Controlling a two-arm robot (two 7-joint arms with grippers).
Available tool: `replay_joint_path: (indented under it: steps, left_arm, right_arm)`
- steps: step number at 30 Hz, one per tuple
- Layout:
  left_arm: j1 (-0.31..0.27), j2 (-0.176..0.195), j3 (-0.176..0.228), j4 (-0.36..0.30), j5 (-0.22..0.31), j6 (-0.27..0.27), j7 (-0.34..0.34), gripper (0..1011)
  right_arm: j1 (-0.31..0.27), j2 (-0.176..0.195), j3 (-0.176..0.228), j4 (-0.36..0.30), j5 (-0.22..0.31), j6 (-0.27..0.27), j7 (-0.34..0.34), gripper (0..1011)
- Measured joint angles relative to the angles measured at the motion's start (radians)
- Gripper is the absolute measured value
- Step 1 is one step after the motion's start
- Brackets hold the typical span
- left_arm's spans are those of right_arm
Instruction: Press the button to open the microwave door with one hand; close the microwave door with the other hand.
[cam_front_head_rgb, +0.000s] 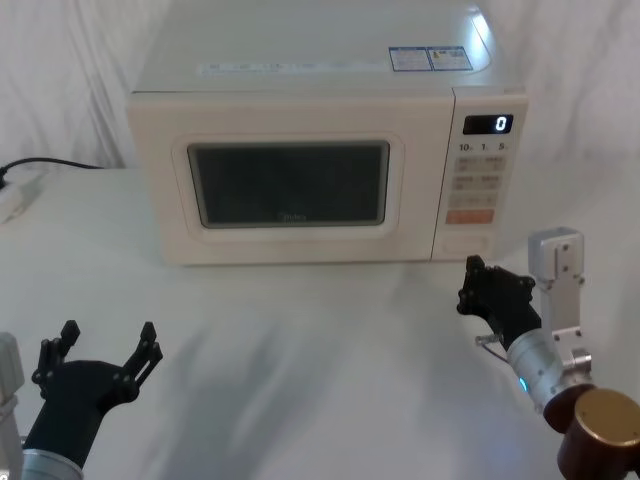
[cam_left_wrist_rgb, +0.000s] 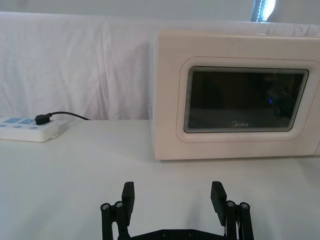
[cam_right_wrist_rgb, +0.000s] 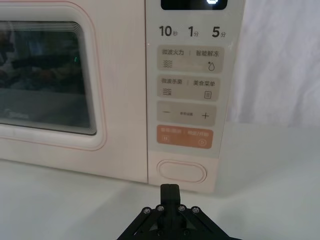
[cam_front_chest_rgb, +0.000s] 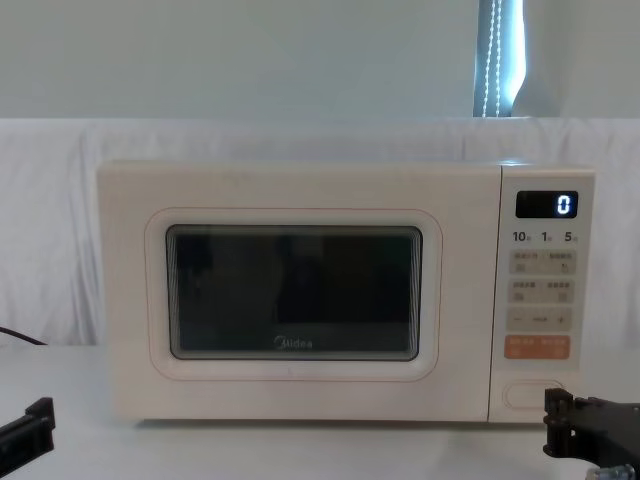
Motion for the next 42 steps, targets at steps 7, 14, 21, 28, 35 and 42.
replay_joint_path:
  steps: [7, 14, 21, 28, 35, 42]
  left_arm:
    - [0.000, 0.000, 0.000, 0.000, 0.000, 0.000, 0.000, 1001]
    - [0.000, 0.000, 0.000, 0.000, 0.000, 0.000, 0.000, 1001]
    - [0.000, 0.000, 0.000, 0.000, 0.000, 0.000, 0.000, 1001]
    - [0.000, 0.000, 0.000, 0.000, 0.000, 0.000, 0.000, 1001]
    - [0.000, 0.000, 0.000, 0.000, 0.000, 0.000, 0.000, 1001]
    - [0.000, 0.000, 0.000, 0.000, 0.000, 0.000, 0.000, 1001]
  right_arm:
    - [0.065, -0.005, 0.013, 0.082, -0.006, 0.001, 0.005, 0]
    - [0.107, -0.006, 0.014, 0.129, -0.015, 0.013, 0.010, 0]
    - [0.147, -0.011, 0.014, 0.187, -0.022, 0.013, 0.012, 0]
    - [0.185, -0.017, 0.017, 0.247, -0.026, -0.009, 0.014, 0]
    - [0.211, -0.023, 0.029, 0.297, -0.020, -0.032, 0.015, 0]
    - [0.231, -0.027, 0.035, 0.337, -0.018, -0.048, 0.017, 0]
